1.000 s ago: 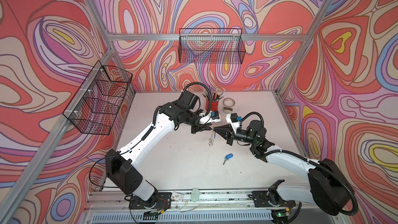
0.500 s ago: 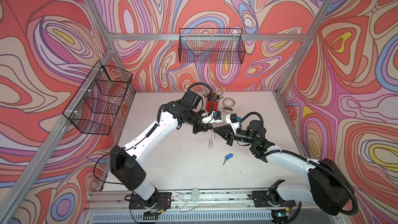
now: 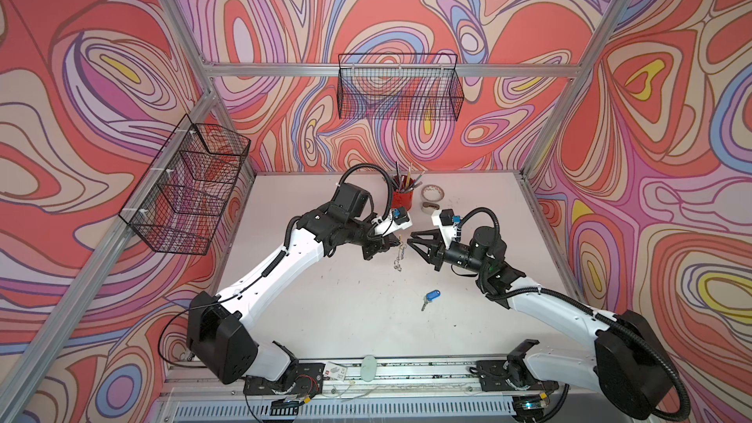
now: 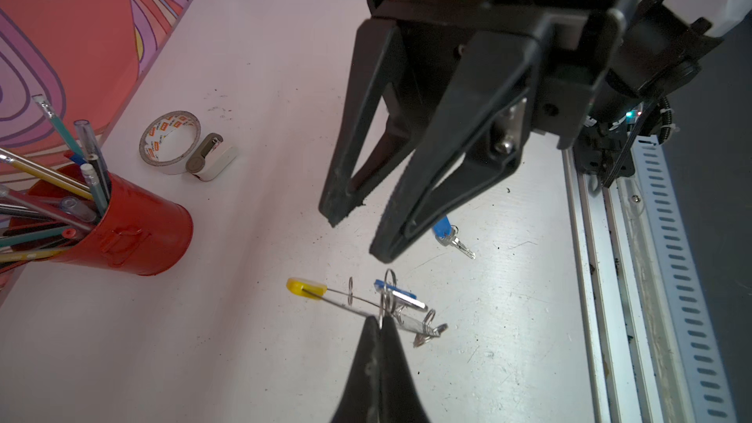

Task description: Put the keys on the keyring

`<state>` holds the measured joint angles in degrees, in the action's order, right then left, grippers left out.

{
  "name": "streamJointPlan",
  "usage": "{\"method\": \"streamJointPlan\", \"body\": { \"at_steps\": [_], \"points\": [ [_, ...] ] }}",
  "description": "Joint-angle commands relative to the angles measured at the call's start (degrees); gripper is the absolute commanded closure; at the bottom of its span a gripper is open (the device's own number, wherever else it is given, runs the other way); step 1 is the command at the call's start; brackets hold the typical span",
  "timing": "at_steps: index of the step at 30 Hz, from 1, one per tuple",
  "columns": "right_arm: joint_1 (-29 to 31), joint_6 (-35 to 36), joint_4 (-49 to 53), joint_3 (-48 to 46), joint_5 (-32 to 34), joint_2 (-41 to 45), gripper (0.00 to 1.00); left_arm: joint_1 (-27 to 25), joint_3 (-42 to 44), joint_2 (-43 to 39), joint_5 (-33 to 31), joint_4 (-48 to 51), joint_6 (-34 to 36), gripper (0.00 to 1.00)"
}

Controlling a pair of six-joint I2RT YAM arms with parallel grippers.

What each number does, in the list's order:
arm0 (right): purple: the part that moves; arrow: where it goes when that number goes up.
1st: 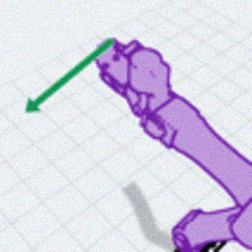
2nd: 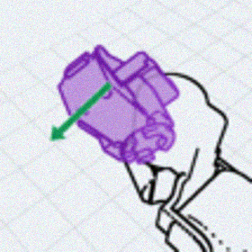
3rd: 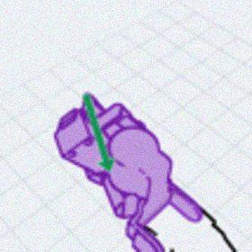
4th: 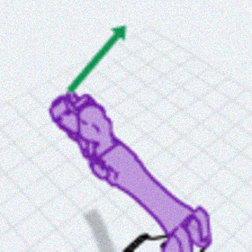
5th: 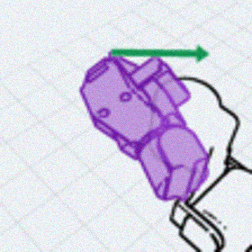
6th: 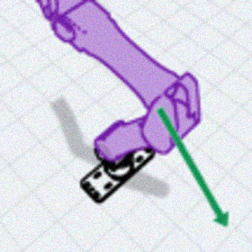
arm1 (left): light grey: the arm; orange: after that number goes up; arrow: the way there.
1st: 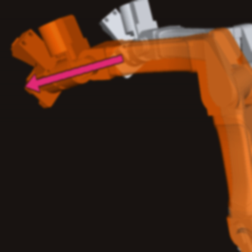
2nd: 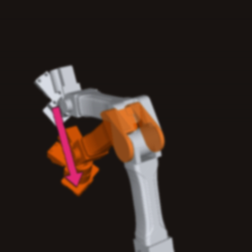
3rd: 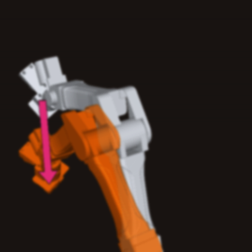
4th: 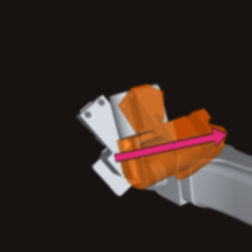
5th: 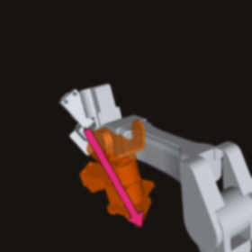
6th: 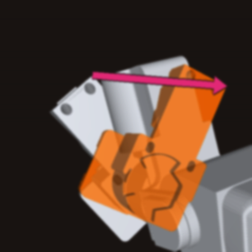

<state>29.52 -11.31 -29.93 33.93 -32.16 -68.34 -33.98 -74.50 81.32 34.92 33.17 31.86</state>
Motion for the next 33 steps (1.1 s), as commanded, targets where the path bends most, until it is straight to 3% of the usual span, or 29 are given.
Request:
{"method": "streamJointPlan", "body": {
  "at_steps": [1, 6, 12, 22, 28, 31, 33],
  "points": [
    [-1.05, -2.96, 3.01, 1.53, 5.09, 3.17, 0.66, 0.14, 5.04, -4.37, 1.97, -13.04, -8.66, 1.00],
    [-2.14, -4.27, 11.78, 5.65, 5.44, 2.22, 0.58, 0.06, 15.16, -10.31, 1.12, -31.43, -19.67, 1.00],
    [-2.14, -4.86, 12.32, 6.89, 1.16, 0.67, 0.57, -0.57, 25.13, -14.40, -2.09, -50.27, -31.72, 1.00],
    [-2.13, -5.82, 10.74, 8.01, -5.22, -1.99, 0.54, -3.27, 34.82, -14.31, -7.93, -70.12, -38.96, 1.00],
    [-2.12, -6.53, 9.28, 7.49, -7.21, -2.24, 0.58, -4.14, 35.45, -13.31, -9.56, -71.91, -39.76, 1.00],
    [-2.10, -6.48, 10.32, 7.44, -4.34, -1.94, 0.61, -4.17, 36.71, -12.78, -10.22, -75.37, -41.34, 1.00],
    [-2.43, -6.44, 14.60, 8.29, 4.45, -1.39, 0.62, -4.17, 37.40, -12.33, -10.04, -77.10, -42.20, 1.00]
  ]
}}
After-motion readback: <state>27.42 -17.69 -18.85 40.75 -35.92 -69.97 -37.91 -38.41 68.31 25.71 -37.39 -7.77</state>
